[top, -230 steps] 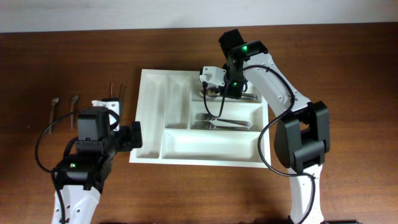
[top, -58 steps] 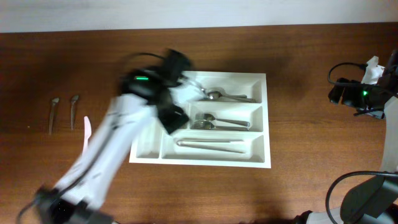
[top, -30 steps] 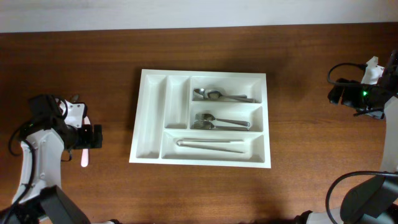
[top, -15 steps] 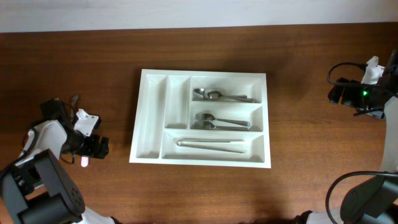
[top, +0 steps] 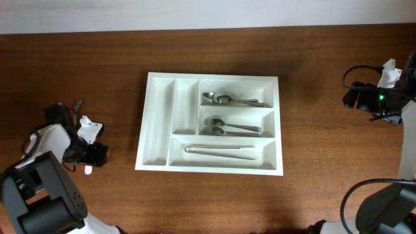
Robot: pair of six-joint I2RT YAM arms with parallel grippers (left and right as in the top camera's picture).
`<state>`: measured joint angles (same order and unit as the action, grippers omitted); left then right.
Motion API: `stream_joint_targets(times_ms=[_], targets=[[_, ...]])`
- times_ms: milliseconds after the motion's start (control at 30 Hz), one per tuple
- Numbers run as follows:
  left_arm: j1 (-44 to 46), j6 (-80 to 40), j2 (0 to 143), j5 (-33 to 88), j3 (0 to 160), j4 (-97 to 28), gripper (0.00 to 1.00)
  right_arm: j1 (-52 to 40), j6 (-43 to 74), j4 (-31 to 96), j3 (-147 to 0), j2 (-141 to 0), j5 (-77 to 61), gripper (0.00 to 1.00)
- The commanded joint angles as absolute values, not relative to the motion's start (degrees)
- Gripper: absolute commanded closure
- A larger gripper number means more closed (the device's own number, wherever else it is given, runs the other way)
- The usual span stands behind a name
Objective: Pack container
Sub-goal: 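Withdraw the left gripper to the white plastic knife and grasp it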
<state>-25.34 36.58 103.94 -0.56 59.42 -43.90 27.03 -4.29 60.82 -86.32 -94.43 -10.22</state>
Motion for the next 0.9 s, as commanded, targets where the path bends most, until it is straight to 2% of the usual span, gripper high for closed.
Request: stream_joint_targets(times_ms=[0,100,167,267,433,567,667,867], targets=[[-25.85,36.88,106.72,0.16,58.52,-44.36,0.37,27.29,-3.77,60.75,-86.3,-92.92,-10.52,0.01],[-25.85,36.91,106.72,0.16,58.52,-44.34,0.44,27.29,-3.77,60.84,-86.3,-92.92,-10.52,0.01],[-25.85,36.91,106.72,0.16,58.52,-44.29,0.55,27.29,-3.77,60.88,-86.3,-92.92,-10.52,0.01],[-25.85,36.91,106.72,0.19,58.52,-44.12,0.63,27.29,-3.77,60.97,-86.3,-92.92,-10.52,0.01],[-25.85,36.88,106.72,0.21,58.54,-44.12,0.67,27.29,-3.79,61.12,-86.3,-92.92,-10.5,0.01],[-25.85,36.88,106.72,0.23,58.54,-44.12,0.76,27.29,-3.79,61.28,-86.3,-92.92,-10.48,0.01],[-25.85,36.88,106.72,0.23,58.54,-44.12,0.78,27.29,-3.79,61.28,-86.3,-92.92,-10.48,0.01],[-25.82,35.16,106.72,0.25,58.54,-43.31,0.97,27.29,-3.79,61.28,-86.3,-92.92,-10.48,0.01]])
